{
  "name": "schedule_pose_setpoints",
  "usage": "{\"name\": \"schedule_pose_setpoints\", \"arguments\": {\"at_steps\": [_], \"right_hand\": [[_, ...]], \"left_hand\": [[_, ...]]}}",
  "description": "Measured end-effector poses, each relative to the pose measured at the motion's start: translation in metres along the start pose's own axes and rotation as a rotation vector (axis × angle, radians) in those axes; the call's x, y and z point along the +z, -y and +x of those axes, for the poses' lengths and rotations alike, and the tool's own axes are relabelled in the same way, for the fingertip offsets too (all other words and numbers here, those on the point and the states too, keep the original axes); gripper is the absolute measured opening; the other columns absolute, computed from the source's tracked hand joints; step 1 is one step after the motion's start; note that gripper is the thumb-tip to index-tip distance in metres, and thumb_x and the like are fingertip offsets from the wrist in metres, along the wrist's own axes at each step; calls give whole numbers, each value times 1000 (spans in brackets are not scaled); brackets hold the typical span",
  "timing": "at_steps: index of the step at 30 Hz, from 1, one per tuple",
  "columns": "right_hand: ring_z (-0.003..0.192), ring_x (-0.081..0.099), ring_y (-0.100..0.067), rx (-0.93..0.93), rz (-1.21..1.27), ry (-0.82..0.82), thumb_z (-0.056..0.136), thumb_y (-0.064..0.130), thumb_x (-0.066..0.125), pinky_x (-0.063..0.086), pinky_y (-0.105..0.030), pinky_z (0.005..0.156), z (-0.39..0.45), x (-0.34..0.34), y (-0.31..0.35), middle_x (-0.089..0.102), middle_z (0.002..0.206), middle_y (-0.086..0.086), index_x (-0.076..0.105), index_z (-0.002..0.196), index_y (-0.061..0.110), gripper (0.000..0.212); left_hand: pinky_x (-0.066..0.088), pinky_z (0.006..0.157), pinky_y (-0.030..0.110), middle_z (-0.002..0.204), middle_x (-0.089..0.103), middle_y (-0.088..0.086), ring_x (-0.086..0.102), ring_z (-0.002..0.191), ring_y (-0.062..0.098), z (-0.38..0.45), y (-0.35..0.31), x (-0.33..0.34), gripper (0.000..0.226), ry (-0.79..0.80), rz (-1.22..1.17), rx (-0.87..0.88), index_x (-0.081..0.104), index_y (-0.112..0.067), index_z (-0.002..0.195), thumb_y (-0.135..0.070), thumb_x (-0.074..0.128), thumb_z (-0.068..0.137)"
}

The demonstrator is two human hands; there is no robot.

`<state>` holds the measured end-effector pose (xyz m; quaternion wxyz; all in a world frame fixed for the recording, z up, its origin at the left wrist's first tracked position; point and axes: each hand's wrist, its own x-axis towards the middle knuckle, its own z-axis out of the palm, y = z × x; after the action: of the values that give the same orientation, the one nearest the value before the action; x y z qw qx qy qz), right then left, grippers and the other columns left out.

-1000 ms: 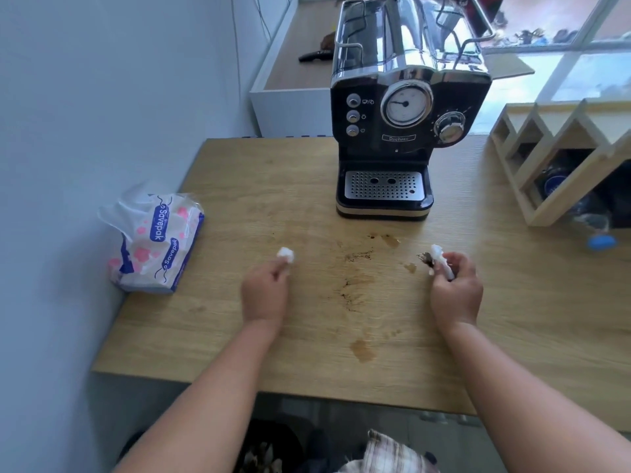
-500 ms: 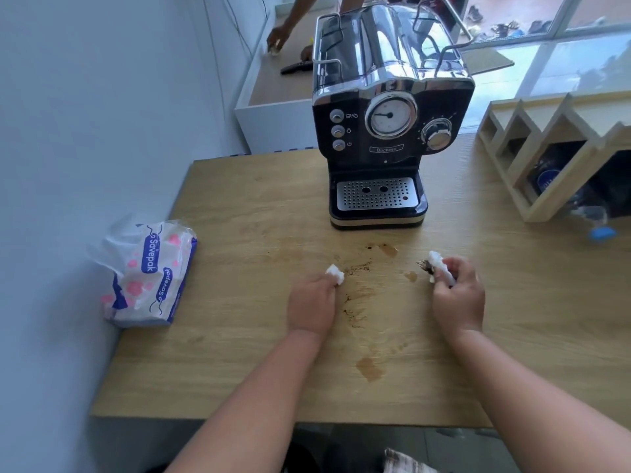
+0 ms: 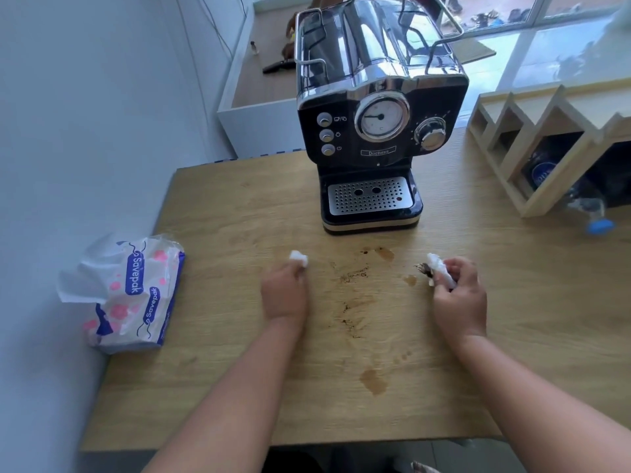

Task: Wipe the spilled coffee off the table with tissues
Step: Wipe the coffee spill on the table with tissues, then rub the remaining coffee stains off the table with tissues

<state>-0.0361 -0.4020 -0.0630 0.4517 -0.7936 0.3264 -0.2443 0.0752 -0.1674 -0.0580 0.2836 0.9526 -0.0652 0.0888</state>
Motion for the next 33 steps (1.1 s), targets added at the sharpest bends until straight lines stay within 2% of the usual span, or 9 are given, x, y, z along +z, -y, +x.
{"name": "schedule_pose_setpoints", "arguments": {"at_steps": [4, 8, 13, 17, 19, 21, 25, 30, 33], "right_hand": [[87, 54, -22, 2, 18, -15, 86, 9, 58, 39, -28, 79, 0, 1, 0, 60, 98, -7, 54, 103, 12, 18], [86, 54, -21, -7, 35, -25, 86, 8, 59, 38, -26, 78, 0, 1, 2, 57, 94, -3, 54, 104, 11, 18], [85, 55, -21, 6, 28, -30, 86, 8, 60, 38, -27, 77, 0, 2, 1, 58, 94, -3, 53, 104, 12, 20], [84, 55, -21, 8, 24, -27, 85, 7, 59, 38, -27, 76, 0, 2, 2, 58, 94, -3, 52, 104, 12, 20], [83, 55, -22, 9, 25, -28, 85, 7, 59, 38, -26, 76, -1, 2, 3, 58, 93, -3, 53, 103, 12, 20], [83, 55, -22, 7, 26, -34, 85, 7, 60, 37, -26, 75, -1, 2, 3, 58, 92, -3, 53, 103, 12, 19], [84, 55, -21, 3, 27, -33, 86, 7, 60, 35, -23, 75, -1, 2, 3, 58, 92, -4, 53, 102, 12, 19], [83, 57, -22, -5, 38, -39, 86, 9, 60, 38, -25, 75, -1, 3, 1, 60, 92, -5, 53, 102, 15, 18], [85, 57, -22, -6, 38, -36, 86, 8, 60, 39, -27, 77, 0, 3, 0, 60, 92, -5, 53, 102, 14, 19]], "left_hand": [[42, 77, 24, 93, 72, 10, 61, 86, 24, -14, -29, 8, 18, 83, -91, 144, 72, -9, 98, -7, 61, 83], [43, 70, 34, 86, 72, 18, 61, 77, 34, 36, 25, -21, 20, -144, -31, -73, 72, -6, 92, -4, 59, 78], [33, 65, 32, 83, 70, 17, 56, 75, 36, 63, 52, -21, 26, -68, 141, -156, 71, -9, 87, 1, 50, 75], [30, 60, 26, 79, 68, 15, 50, 69, 26, 36, 5, 14, 19, 14, 125, -11, 70, -11, 88, -5, 54, 80], [38, 60, 27, 82, 70, 12, 51, 70, 22, 14, -26, 22, 18, 62, 80, 117, 70, -8, 91, -10, 53, 87], [45, 70, 27, 90, 72, 11, 59, 77, 23, 1, -42, 22, 19, 113, -26, 189, 71, -6, 95, -6, 54, 87], [42, 69, 26, 89, 71, 9, 59, 78, 21, 42, -5, 0, 17, 19, -189, -68, 71, -10, 98, -12, 58, 87], [45, 75, 38, 100, 67, 23, 60, 90, 37, 113, 74, -32, 26, -59, 108, -235, 69, -5, 103, -8, 49, 87], [43, 72, 39, 95, 67, 26, 58, 86, 41, 115, 64, -18, 25, -33, 127, -218, 71, -4, 97, -2, 50, 81]]}}
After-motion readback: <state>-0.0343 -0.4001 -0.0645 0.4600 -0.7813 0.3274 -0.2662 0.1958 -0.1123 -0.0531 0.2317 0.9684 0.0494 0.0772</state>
